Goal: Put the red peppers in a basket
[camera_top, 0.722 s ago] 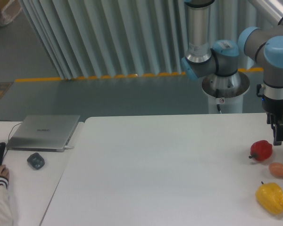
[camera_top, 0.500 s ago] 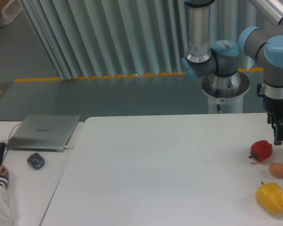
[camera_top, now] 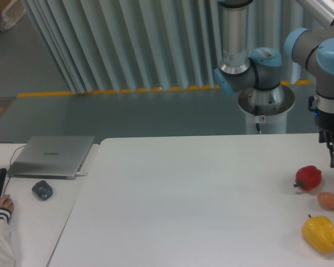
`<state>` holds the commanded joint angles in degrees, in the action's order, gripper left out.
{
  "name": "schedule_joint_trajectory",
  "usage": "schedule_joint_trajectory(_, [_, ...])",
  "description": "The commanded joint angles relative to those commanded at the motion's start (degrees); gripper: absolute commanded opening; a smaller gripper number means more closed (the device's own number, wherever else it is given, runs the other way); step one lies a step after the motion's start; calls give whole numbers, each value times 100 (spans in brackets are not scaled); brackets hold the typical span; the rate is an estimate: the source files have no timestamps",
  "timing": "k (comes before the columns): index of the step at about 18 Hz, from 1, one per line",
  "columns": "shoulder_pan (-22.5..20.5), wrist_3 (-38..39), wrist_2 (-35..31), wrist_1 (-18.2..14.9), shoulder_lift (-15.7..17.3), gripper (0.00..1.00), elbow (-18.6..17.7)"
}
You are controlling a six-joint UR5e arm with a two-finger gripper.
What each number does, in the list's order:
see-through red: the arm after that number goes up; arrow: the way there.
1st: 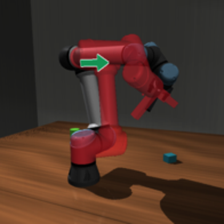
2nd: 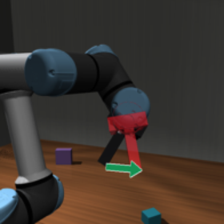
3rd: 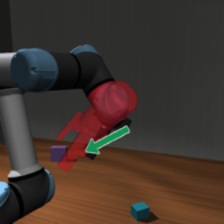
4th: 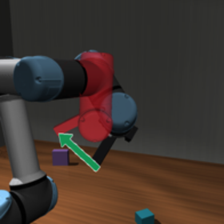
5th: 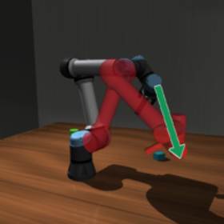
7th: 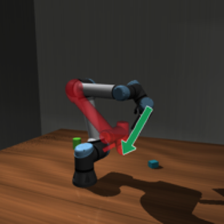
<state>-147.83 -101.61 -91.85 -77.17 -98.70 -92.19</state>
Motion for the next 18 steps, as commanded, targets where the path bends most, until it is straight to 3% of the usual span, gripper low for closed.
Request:
schedule_joint_trajectory(3, [-26, 563, 17, 35, 106, 100, -247])
schedule_joint_trajectory(13, [-150, 590, 9, 9, 220, 100, -545])
schedule_joint_trajectory(15, [-150, 834, 9, 53, 255, 100, -756])
schedule_joint_trajectory(18, [-150, 1038, 9, 44, 246, 100, -766])
